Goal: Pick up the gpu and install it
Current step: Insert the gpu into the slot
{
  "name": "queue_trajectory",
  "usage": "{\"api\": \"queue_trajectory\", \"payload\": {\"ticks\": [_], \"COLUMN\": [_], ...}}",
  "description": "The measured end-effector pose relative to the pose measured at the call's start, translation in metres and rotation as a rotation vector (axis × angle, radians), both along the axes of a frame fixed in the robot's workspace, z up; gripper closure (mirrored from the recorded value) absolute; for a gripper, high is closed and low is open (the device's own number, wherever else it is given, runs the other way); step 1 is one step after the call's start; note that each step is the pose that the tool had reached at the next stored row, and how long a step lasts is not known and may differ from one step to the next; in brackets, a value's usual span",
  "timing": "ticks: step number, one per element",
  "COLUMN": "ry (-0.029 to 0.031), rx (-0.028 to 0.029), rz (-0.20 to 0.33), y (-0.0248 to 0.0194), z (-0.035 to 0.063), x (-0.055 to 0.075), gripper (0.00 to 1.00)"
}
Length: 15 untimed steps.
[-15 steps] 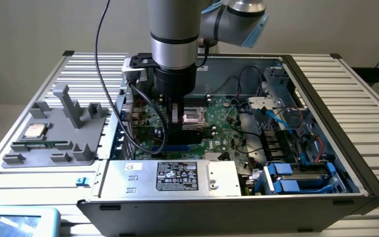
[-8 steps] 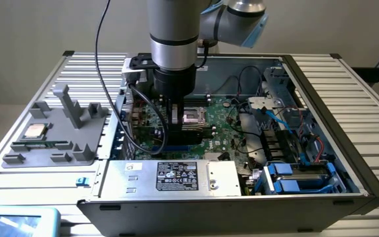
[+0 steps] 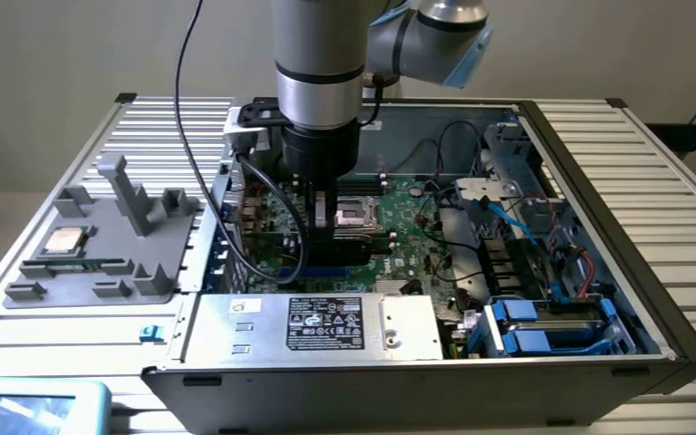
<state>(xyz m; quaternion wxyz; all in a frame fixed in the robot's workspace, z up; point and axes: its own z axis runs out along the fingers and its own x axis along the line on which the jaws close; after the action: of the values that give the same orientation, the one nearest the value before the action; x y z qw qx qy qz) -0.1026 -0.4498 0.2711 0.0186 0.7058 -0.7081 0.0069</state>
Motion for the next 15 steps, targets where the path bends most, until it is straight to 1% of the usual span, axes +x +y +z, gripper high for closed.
{"api": "queue_trajectory", "payload": {"ticks": [15], "ry": [0.0000], "rx": [0.0000], "rz": [-0.001], "y": [0.0001], "z": [-0.0019], "x": [-0.0007], "gripper": [0.75]}}
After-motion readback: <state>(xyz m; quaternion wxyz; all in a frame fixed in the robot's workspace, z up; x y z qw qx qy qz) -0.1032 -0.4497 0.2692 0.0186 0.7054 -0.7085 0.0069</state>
